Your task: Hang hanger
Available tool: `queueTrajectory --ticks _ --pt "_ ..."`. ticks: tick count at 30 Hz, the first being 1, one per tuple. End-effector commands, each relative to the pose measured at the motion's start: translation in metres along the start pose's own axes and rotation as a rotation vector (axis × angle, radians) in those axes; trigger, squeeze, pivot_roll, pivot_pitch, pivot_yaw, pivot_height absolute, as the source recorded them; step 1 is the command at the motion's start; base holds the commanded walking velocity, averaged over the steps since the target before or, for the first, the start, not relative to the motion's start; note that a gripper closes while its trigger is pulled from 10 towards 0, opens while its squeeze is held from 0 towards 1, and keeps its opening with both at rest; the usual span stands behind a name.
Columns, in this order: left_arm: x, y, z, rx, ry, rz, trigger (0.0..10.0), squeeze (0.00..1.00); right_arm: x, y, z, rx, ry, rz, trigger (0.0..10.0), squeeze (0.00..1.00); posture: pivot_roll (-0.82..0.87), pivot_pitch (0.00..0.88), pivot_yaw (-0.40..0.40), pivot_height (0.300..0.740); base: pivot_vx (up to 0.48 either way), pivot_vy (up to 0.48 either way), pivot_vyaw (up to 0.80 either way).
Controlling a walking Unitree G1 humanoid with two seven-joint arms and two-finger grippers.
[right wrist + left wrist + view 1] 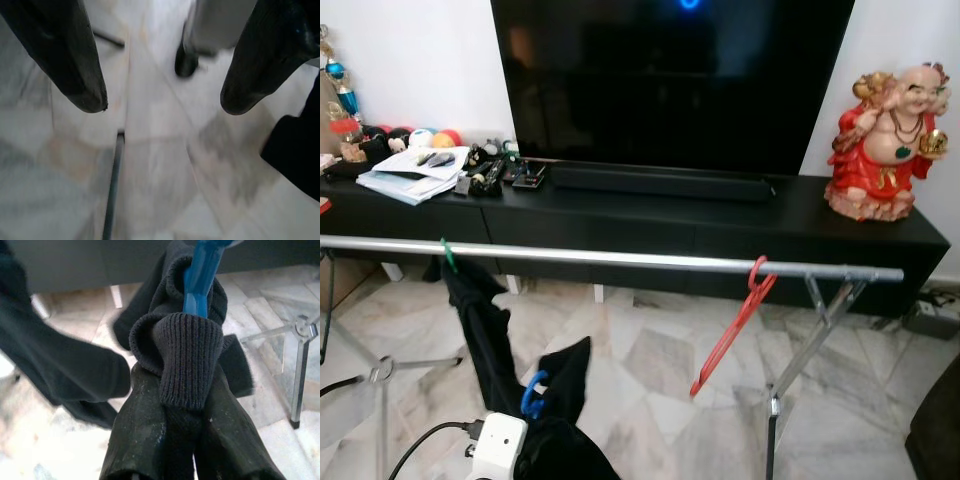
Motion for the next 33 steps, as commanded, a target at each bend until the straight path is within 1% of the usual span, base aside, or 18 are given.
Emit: queueTrajectory --ticks 1,14,19,22,25,26,27,29,32,33 --pt "0.0 0.006 -0.005 0.056 -0.019 0.022 10.0 0.0 0.002 0.006 -0.01 -0.005 0.018 0.019 10.0 0.0 0.14 0.007 -0.023 0.74 0.345 0.0 0.0" --pt "0.006 0.015 -0.006 0.069 -0.017 0.048 10.0 0.0 0.002 0.007 -0.007 0.004 -0.012 0.027 10.0 0.0 0.14 0.018 -0.028 0.74 0.286 0.0 0.0" --pt "0.006 0.018 -0.008 0.075 -0.011 0.063 10.0 0.0 0.002 0.006 -0.005 0.001 -0.018 0.026 10.0 0.0 0.14 0.021 -0.03 0.74 0.0 0.0 0.0" --pt "0.007 0.021 -0.01 0.099 -0.009 0.072 10.0 0.0 0.001 0.006 -0.004 0.0 -0.02 0.026 10.0 0.0 0.15 0.024 -0.031 0.74 0.0 0.0 0.0" --pt "0.01 0.028 -0.011 0.113 -0.008 0.097 10.0 0.0 0.001 0.006 -0.003 -0.001 -0.023 0.026 10.0 0.0 0.15 0.025 -0.033 0.74 0.0 0.0 0.0" --pt "0.013 0.034 -0.015 0.092 0.01 0.12 10.0 0.0 0.001 0.006 -0.003 -0.002 -0.024 0.026 10.0 0.0 0.15 0.025 -0.035 0.74 0.0 0.0 0.0" --pt "0.013 0.034 -0.015 0.092 0.01 0.12 10.0 0.0 0.001 0.006 -0.003 -0.002 -0.024 0.026 10.0 0.0 0.15 0.025 -0.035 0.74 0.0 0.0 0.0" --pt "0.017 0.043 -0.023 0.077 0.055 0.149 10.0 0.0 0.001 0.006 -0.003 -0.003 -0.026 0.027 10.0 0.0 0.15 0.025 -0.035 0.74 0.0 0.0 0.0" --pt "0.02 0.049 -0.03 0.058 0.096 0.167 10.0 0.0 0.001 0.006 -0.003 -0.003 -0.027 0.028 10.0 0.0 0.15 0.026 -0.037 0.74 0.0 0.0 0.0" --pt "0.02 0.049 -0.03 0.058 0.096 0.167 10.0 0.0 0.001 0.006 -0.003 -0.003 -0.027 0.028 10.0 0.0 0.15 0.026 -0.037 0.74 0.0 0.0 0.0"
Point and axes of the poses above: a point about 5 cm out from each wrist's last joint towards the gripper, its own x axis pointing out of the wrist towards the gripper, its own y axis along the axis of the wrist's last joint, z = x × y, the point moved 1 cm from there along x, pointing out of the wrist towards the gripper, and after that the axes turned 7 degrees about x, right-handed, at the moved point
